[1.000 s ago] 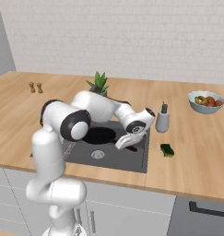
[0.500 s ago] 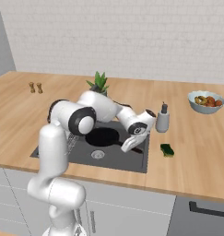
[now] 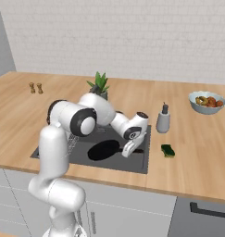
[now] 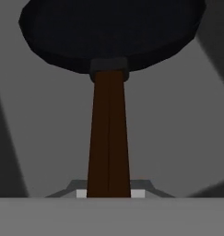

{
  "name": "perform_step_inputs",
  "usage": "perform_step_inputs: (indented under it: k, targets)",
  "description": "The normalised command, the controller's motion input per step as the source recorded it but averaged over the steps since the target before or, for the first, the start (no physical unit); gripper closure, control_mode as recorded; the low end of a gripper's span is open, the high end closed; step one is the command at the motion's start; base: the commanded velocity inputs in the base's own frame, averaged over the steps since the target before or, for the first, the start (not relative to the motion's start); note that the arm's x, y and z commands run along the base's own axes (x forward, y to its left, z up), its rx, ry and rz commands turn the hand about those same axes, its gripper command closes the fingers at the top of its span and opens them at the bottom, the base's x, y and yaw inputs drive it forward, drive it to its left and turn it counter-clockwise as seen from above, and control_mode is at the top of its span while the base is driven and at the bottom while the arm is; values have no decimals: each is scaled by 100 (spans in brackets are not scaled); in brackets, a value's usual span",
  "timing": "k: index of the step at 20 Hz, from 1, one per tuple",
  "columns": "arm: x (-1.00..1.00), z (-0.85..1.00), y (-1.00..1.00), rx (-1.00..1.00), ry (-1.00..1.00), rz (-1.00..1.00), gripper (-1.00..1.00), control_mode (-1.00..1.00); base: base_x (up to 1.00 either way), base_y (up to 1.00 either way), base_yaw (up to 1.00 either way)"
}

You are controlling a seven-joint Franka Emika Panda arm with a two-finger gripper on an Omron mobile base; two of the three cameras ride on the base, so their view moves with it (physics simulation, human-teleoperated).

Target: Pick the pan and sponge and place them into the sink. Then turn on the water.

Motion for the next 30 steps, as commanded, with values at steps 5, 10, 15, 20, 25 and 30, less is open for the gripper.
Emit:
perform_step_inputs:
  k: [5,10,15,20,25,30]
  targets:
    - [8,0,11,-2,0,8,100,-100,0,0,0]
    - [18,-2,20,0,0,13,100,-100,0,0,0]
    - [29,-4,19,0,0,12,100,-100,0,0,0]
    - [29,-22,16,1,2,7,100,-100,0,0,0]
    - [24,-31,23,2,0,0,100,-100,0,0,0]
    - [23,-24,4,1,0,2,100,-100,0,0,0]
